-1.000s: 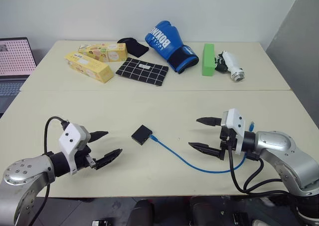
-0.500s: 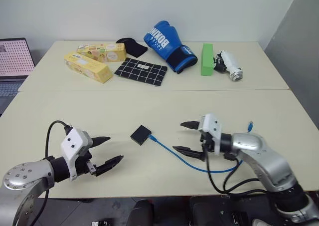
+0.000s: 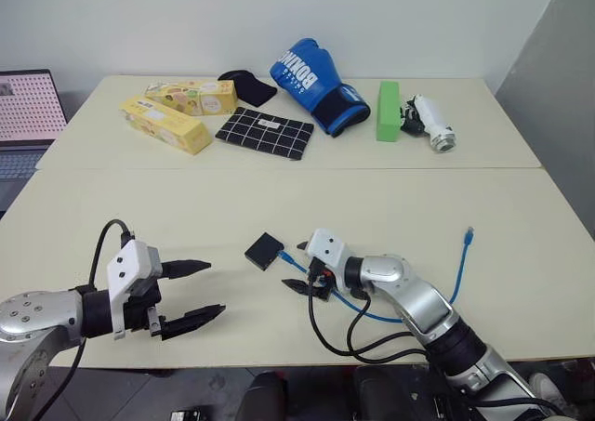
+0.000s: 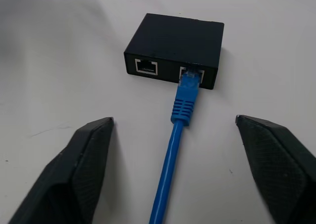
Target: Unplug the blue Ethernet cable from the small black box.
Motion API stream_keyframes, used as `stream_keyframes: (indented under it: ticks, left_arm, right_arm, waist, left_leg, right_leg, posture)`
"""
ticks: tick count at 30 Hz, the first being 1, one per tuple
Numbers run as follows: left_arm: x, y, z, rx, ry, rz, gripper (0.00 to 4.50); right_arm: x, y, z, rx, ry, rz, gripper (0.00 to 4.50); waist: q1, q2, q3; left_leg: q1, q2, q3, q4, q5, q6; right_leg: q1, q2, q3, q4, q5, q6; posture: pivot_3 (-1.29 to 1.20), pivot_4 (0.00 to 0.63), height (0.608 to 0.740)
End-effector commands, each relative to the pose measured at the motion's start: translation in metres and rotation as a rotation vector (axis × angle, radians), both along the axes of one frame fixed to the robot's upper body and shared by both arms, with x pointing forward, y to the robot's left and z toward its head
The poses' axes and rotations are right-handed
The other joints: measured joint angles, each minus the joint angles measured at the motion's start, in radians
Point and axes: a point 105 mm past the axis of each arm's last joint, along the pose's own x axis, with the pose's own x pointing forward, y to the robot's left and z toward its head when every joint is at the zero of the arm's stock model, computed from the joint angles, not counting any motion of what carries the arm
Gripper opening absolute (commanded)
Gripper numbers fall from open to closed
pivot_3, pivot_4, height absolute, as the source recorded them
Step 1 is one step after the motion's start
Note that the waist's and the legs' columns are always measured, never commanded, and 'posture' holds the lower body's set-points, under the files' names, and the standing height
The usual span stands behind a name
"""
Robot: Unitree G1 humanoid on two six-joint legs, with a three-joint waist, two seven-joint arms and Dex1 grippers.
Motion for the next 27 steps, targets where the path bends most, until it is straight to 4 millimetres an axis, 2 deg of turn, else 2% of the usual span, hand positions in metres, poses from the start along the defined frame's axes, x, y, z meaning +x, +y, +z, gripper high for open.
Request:
stream_keyframes:
  ticks: [1,9,16,23,25,27]
  left_arm:
    - [0.002,0.001,0.002,0.014,-0.035,-0.005,4.5]
    - [0.006,-0.001,-0.002,0.016,-0.045,-0.012,4.5]
    - [0.008,-0.017,0.004,-0.054,-0.016,-0.084,4.5]
    - [0.011,-0.027,0.002,-0.046,-0.01,-0.136,4.5]
    - [0.012,-0.029,0.001,-0.046,-0.008,-0.146,4.5]
    - [0.013,-0.032,0.001,-0.049,-0.007,-0.158,4.5]
  right_arm:
    - [0.005,-0.001,-0.001,-0.022,-0.007,-0.021,3.16]
    - [0.019,-0.023,0.007,-0.073,-0.071,-0.051,1.48]
    - [0.024,-0.072,0.02,-0.136,-0.119,-0.091,0.08]
    - [0.017,-0.129,0.029,-0.198,-0.117,-0.182,0.08]
    - [0.01,-0.136,0.029,-0.209,-0.092,-0.179,0.08]
    - [0.001,-0.136,0.027,-0.213,-0.062,-0.157,0.08]
  waist:
    - [0.0,0.0,0.0]
    - [0.003,0.0,0.0]
    - [0.006,0.0,0.0]
    - [0.003,0.0,0.0]
    - [0.004,0.001,0.001]
    - [0.003,0.001,0.001]
  left_leg:
    - [0.0,0.0,0.0,0.0,0.0,0.0]
    - [0.0,0.0,-0.001,0.0,0.0,0.0]
    - [-0.001,-0.001,-0.001,0.001,0.0,0.0]
    - [-0.001,-0.001,0.0,0.0,0.0,0.0]
    - [-0.001,-0.001,0.0,0.0,0.0,0.0]
    - [-0.002,-0.001,0.0,0.0,0.0,0.0]
  right_leg:
    - [0.0,0.0,0.0,0.0,0.0,0.0]
    - [0.0,0.0,0.0,0.001,0.0,0.0]
    - [0.001,-0.001,-0.001,0.0,0.0,0.0]
    - [0.001,0.0,0.0,0.0,0.0,0.0]
    - [0.001,0.0,0.0,0.0,0.0,0.0]
    - [0.001,0.0,0.0,-0.001,0.0,0.0]
  posture:
    - [0.0,0.15,0.74]
    - [0.0,0.15,0.74]
    - [0.0,0.15,0.74]
    - [0.0,0.15,0.74]
    - [0.0,0.15,0.74]
    - [0.0,0.15,0.74]
